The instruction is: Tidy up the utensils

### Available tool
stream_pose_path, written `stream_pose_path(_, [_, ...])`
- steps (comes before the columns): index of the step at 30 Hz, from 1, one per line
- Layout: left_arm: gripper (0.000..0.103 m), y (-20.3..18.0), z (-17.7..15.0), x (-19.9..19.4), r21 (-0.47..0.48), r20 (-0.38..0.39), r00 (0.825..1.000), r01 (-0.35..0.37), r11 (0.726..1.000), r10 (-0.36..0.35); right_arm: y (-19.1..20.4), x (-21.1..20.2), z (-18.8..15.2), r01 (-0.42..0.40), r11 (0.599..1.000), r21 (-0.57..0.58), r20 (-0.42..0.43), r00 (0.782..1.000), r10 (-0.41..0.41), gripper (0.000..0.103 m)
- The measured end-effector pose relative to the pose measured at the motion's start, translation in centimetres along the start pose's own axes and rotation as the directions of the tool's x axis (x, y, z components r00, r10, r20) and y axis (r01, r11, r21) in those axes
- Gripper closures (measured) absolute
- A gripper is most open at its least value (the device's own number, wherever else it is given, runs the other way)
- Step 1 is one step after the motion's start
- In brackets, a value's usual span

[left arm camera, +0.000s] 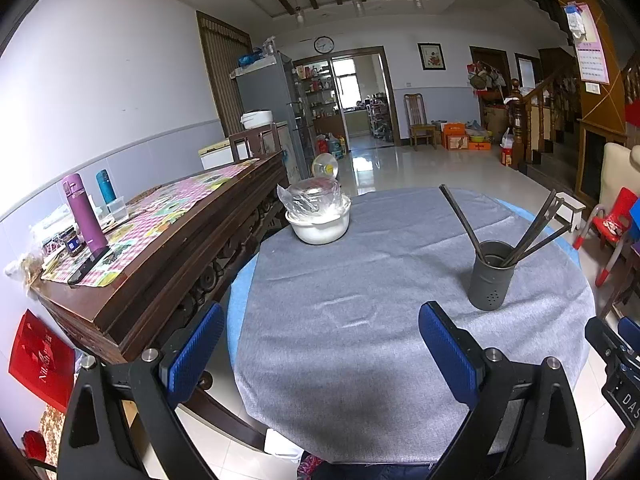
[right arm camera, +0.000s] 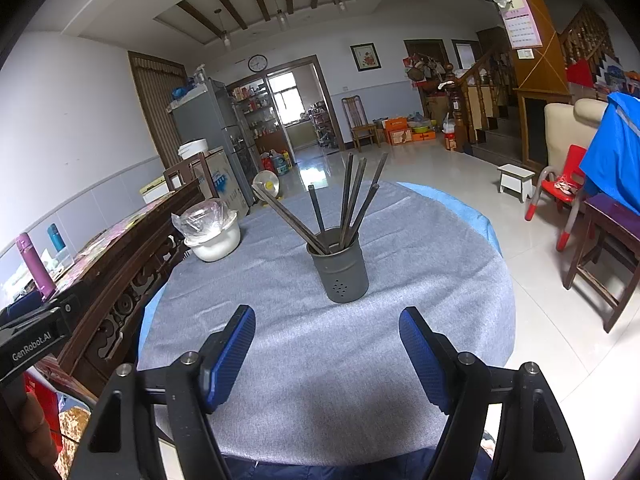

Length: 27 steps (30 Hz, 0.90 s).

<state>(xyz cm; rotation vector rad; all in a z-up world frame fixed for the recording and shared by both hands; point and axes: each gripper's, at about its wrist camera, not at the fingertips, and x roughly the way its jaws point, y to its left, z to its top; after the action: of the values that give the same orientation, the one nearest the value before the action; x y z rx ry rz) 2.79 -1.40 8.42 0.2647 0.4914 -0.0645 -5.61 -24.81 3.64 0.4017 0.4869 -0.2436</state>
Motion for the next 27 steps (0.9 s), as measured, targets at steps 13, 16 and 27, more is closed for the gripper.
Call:
stream_pose_path(13, [0.005,0.13,-0.21,-0.1,-0.006,-0.007,1.0,0.002,1.0,-0.002,0.08,0.05,-0.04,0.001,1.0,-0.001,0.001,1.0,-0.001,0.025])
stream_pose_path(16, [0.005,0.14,-0.2,-0.11,-0.005,-0.007,1.0,0.0,1.0,0.0,0.09,0.05,-0.03,0.001,1.0,-0.001,0.001,1.0,-0.001,0.025])
stream_pose_path(27, [0.005,0.2,-0.25,-0.06,-0.009,-0.01,1.0,0.0,1.0,0.0,0.11,0.03,-0.04,0.0,1.0,-0.003,-0.001,1.0,0.0,0.025])
